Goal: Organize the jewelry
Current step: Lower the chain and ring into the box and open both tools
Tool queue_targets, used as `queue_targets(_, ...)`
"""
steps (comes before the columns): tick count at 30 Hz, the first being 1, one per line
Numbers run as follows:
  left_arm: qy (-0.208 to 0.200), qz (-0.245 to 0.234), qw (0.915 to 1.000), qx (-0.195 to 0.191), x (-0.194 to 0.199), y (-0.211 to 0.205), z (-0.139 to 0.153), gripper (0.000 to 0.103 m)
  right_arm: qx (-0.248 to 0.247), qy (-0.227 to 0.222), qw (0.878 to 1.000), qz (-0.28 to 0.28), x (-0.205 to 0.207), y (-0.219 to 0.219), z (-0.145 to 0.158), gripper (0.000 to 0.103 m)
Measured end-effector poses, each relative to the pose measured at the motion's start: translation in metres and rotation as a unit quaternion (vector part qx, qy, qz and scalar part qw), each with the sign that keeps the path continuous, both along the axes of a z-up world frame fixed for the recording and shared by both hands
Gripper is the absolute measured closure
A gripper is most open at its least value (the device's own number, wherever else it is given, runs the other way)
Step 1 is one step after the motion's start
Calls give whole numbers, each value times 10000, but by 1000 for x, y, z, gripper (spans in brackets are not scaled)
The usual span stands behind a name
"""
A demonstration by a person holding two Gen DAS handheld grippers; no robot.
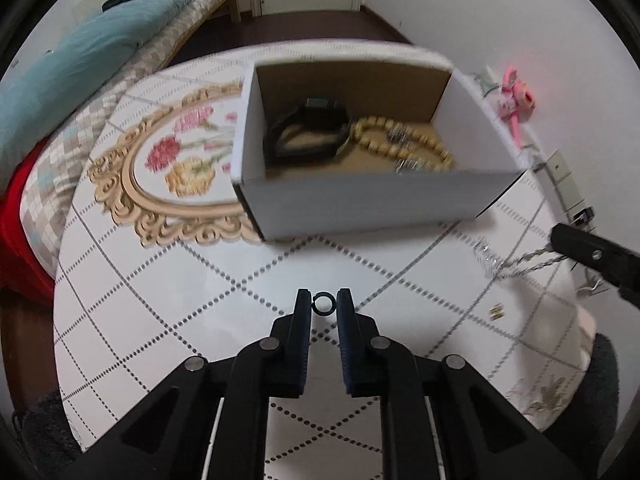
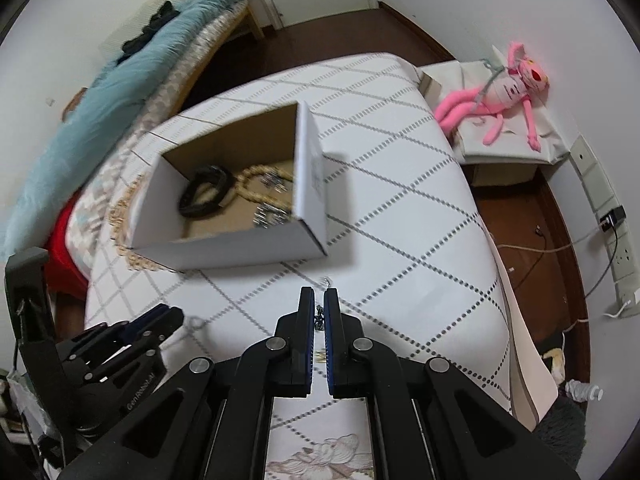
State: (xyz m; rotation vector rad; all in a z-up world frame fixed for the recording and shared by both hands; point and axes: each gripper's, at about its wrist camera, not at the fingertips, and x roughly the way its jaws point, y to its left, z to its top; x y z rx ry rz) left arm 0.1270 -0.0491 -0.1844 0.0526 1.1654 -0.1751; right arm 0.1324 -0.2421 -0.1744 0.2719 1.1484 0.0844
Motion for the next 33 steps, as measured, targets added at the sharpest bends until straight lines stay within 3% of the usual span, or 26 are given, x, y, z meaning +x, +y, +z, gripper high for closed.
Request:
queue_targets(8,-475,-86,9974,-534,13,7,72,93,398,-539,9974,251,10,5,67,98)
queue_targets(14,-516,-148,9951,-835,49,8,97,93,393,-895,9935,577,45,15,112,98)
queue_targets(19,-297,-196,9964,-775,85,5,89,93,151,-740,9943,758,91,25,106,98)
queue_targets(27,430,39,9960,-786,131,9,59,90,-59,-105,9963,854,148,36,53,98)
queue_targets(30,564,183,9957,-710,140,14,53,77,-103,136,9963,839,163,35,39,98)
queue_targets(32,496,281,9963,-637,142,17,53,45,-140,276,9961,825,167,34,32,97)
queue_targets(33,403,340,9968,-598,141,20,55,40,-132,363,9956,857,168,34,29,97)
